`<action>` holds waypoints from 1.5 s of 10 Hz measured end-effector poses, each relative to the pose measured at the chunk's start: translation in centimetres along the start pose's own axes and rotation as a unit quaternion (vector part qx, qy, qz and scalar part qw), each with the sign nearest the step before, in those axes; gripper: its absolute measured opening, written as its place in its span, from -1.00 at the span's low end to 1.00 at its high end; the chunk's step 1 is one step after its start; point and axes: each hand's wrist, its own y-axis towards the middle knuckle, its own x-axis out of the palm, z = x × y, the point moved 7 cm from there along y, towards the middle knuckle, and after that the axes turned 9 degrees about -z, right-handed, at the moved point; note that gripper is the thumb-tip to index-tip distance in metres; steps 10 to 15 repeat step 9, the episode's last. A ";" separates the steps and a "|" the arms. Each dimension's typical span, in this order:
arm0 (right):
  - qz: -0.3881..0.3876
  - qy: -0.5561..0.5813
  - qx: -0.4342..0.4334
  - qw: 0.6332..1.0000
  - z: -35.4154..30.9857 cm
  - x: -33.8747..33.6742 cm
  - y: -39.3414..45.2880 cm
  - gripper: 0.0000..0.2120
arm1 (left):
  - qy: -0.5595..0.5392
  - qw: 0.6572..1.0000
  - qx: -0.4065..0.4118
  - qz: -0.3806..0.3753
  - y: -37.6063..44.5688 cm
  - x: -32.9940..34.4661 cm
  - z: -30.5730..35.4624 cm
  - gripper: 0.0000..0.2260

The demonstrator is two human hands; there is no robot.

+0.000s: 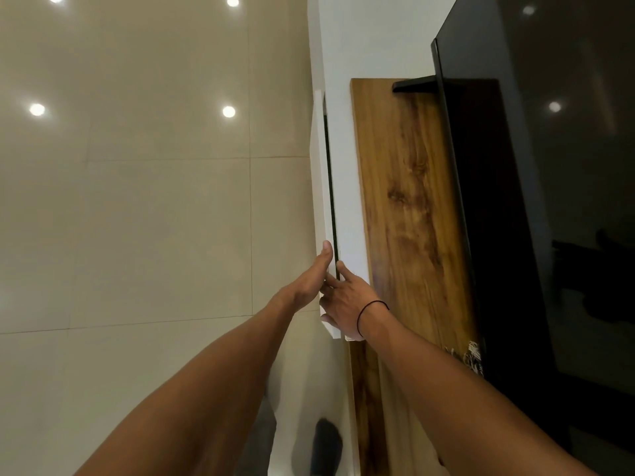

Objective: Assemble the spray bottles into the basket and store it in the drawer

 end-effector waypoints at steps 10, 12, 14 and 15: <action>0.141 0.339 0.262 0.893 -1.1 1.5 -10.5 -0.67 | 0.377 0.925 0.050 0.016 -5.6 2.7 2.2 -0.43; 0.141 0.339 0.262 0.893 -1.1 1.5 -10.5 -0.67 | 0.377 0.925 0.050 0.016 -5.6 2.7 2.2 -0.43; 0.141 0.339 0.262 0.893 -1.1 1.5 -10.5 -0.67 | 0.377 0.925 0.050 0.016 -5.6 2.7 2.2 -0.43; 0.141 0.339 0.262 0.893 -1.1 1.5 -10.5 -0.67 | 0.377 0.925 0.050 0.016 -5.6 2.7 2.2 -0.43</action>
